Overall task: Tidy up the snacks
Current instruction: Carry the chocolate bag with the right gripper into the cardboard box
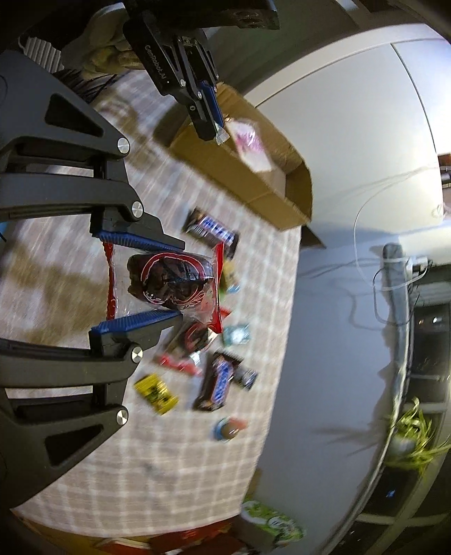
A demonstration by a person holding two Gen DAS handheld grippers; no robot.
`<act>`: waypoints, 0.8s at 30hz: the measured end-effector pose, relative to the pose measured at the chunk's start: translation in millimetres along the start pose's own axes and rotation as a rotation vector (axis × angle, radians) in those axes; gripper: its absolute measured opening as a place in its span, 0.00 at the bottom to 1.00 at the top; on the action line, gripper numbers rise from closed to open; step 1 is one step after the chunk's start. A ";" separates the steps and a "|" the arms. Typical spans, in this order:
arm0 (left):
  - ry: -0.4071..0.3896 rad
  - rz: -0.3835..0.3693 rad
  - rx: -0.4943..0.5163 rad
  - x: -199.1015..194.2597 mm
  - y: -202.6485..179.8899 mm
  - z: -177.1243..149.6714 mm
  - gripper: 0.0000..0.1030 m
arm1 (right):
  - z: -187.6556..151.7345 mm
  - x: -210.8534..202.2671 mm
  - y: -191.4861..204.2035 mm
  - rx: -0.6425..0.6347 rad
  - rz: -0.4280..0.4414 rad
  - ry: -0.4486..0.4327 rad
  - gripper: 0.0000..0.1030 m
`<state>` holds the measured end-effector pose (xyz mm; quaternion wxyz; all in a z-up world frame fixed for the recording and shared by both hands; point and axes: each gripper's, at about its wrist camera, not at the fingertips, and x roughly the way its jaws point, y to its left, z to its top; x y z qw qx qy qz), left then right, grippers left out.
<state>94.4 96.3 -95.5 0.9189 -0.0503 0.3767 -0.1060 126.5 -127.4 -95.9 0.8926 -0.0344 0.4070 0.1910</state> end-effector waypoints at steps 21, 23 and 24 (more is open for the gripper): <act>-0.027 0.142 -0.093 -7.7 75.6 4.7 0.20 | 72.1 66.1 127.7 -0.184 0.186 0.002 0.34; -0.027 0.148 -0.096 -6.2 79.8 5.3 0.20 | 76.6 75.9 135.1 -0.189 0.200 0.014 0.34; -0.026 0.150 -0.099 -5.3 81.9 5.3 0.20 | 78.3 80.1 137.8 -0.189 0.207 0.020 0.34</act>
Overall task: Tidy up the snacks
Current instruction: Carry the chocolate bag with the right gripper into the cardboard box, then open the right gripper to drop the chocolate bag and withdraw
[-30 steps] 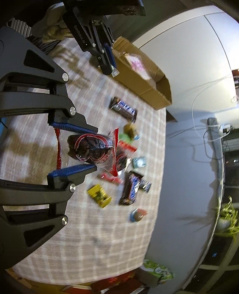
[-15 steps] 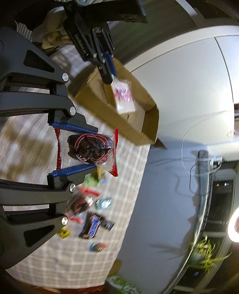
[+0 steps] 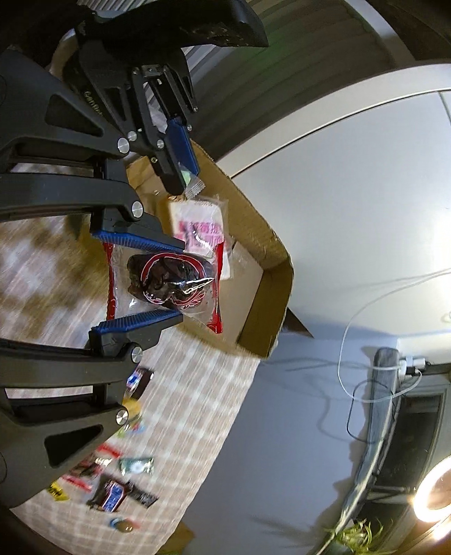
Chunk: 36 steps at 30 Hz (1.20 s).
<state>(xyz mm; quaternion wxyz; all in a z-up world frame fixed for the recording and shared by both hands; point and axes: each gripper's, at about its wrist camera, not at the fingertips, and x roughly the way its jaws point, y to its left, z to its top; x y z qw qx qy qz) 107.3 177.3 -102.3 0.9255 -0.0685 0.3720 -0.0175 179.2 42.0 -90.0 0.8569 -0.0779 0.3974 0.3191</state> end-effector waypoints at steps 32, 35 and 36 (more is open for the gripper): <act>-0.003 0.040 -0.002 -0.1 -1.2 1.4 0.45 | 12.9 12.2 -10.8 0.041 0.048 -0.016 0.67; -0.009 0.032 0.003 -3.3 -9.0 1.3 0.45 | 8.7 0.3 -20.9 0.051 0.040 -0.029 0.67; -0.010 0.029 0.004 -4.2 -11.8 1.3 0.45 | 7.3 -3.3 -23.8 0.054 0.037 -0.033 0.67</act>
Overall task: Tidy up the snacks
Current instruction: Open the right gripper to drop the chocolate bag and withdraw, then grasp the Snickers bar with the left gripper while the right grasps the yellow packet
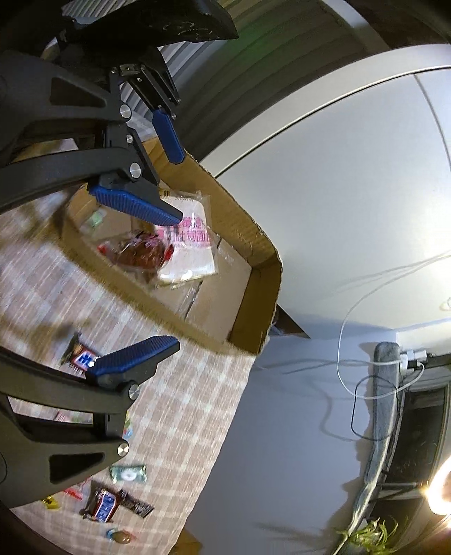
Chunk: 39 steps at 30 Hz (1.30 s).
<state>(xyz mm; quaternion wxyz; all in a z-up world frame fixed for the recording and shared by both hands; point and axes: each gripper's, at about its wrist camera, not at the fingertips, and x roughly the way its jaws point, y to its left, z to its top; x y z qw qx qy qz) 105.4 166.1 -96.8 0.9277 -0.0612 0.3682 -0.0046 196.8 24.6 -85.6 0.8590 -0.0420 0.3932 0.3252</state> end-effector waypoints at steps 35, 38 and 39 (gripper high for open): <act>0.112 -0.184 0.131 47.1 -142.8 -19.0 0.65 | -115.0 -117.7 -197.9 0.232 -0.279 0.020 0.91; 0.134 -0.181 0.125 57.4 -146.8 -20.4 0.64 | -124.3 -112.9 -202.9 0.245 -0.279 0.045 0.91; 0.138 -0.176 0.126 61.1 -148.6 -20.5 0.61 | -127.5 -110.7 -204.4 0.252 -0.280 0.055 0.91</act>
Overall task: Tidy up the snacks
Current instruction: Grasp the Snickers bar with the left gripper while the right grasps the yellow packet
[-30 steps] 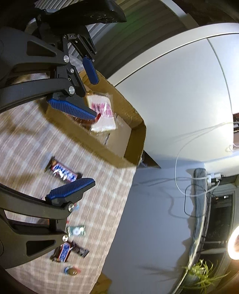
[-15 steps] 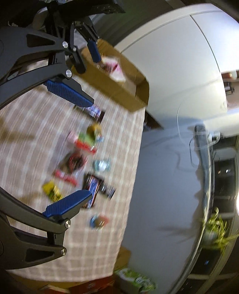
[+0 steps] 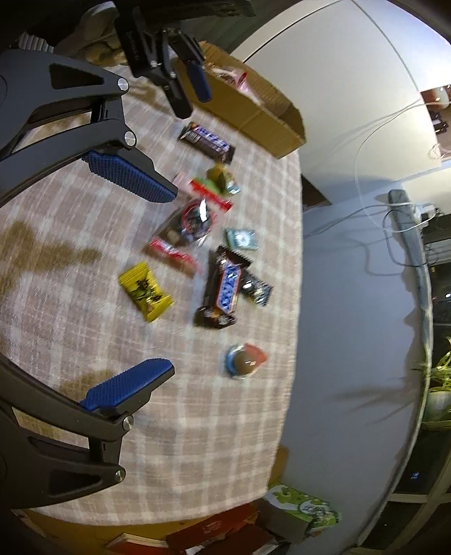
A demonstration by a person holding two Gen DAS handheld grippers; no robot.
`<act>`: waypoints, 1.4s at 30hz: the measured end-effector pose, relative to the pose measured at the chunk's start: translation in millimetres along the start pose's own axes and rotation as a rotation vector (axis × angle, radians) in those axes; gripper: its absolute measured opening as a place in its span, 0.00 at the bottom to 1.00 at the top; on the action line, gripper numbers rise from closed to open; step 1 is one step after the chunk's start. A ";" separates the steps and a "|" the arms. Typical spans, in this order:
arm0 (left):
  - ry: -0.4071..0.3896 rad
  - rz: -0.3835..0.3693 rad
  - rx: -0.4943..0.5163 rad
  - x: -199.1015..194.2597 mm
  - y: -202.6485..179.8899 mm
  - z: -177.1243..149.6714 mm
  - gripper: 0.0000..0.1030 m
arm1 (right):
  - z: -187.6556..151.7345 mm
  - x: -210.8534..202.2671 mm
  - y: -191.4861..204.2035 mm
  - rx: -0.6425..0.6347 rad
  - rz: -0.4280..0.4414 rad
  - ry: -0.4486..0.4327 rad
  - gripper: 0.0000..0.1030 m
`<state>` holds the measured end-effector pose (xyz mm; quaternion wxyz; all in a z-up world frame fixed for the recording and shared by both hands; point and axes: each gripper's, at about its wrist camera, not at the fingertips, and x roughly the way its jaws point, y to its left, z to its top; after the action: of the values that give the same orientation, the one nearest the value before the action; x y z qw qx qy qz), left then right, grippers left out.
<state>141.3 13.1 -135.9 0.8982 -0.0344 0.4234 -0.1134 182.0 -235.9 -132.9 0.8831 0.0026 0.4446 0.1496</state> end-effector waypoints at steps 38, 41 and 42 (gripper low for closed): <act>0.054 0.074 -0.044 45.4 14.3 8.5 0.26 | -14.5 51.2 -4.1 -0.013 -0.070 0.095 0.24; 0.041 0.062 -0.038 36.7 9.9 8.2 0.26 | -16.2 43.9 -5.4 -0.005 -0.069 0.081 0.24; 0.035 0.059 -0.035 34.0 8.1 8.0 0.26 | -17.3 40.0 -5.8 -0.005 -0.070 0.075 0.24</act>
<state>169.7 12.8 -157.6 0.8928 -0.0358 0.4419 -0.0799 192.3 -233.0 -175.5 0.8705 -0.0210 0.4770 0.1195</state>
